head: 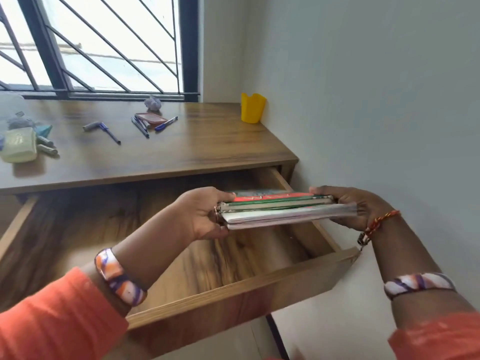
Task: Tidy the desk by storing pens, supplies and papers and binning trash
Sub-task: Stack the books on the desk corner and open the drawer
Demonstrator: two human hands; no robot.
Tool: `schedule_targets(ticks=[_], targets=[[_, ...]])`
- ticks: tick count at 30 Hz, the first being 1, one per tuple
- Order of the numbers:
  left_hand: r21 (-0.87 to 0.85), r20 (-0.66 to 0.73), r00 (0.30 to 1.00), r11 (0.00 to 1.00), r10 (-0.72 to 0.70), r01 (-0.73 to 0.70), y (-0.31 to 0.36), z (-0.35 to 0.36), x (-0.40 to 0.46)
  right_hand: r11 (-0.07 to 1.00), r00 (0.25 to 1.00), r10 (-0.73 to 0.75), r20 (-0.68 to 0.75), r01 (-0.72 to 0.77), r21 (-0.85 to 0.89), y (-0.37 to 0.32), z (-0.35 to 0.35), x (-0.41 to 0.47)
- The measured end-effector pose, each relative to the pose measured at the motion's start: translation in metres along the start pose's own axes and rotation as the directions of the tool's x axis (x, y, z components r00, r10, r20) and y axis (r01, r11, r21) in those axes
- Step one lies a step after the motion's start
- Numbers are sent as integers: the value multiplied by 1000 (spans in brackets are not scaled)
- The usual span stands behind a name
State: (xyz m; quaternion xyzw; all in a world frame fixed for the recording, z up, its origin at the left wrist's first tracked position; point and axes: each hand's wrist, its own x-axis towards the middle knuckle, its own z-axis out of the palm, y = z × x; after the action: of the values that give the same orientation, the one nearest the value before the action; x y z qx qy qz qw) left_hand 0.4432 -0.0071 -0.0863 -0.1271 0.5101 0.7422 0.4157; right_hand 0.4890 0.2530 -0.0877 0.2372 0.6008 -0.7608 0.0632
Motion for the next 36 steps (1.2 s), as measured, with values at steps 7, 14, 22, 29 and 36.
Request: schedule_targets(ticks=[7,14,22,29,36], targets=[[-114,-2,993,987,-116,115,-24,-10,18,967,991,41,-130,-72,-246,19,0,7],[466,-244,970,876,-4,121,-45,-27,89,594,989,-38,-141,-91,-799,23,30,39],[676,-311,939,728,149,109,-36,-51,130,121,992,8,124,122,-985,57,92,99],[706,-267,947,705,179,66,-50,-46,144,-205,983,165,85,118,-971,103,97,116],[810,-237,963,574,130,122,-92,-34,112,-257,972,209,110,164,-952,106,83,57]])
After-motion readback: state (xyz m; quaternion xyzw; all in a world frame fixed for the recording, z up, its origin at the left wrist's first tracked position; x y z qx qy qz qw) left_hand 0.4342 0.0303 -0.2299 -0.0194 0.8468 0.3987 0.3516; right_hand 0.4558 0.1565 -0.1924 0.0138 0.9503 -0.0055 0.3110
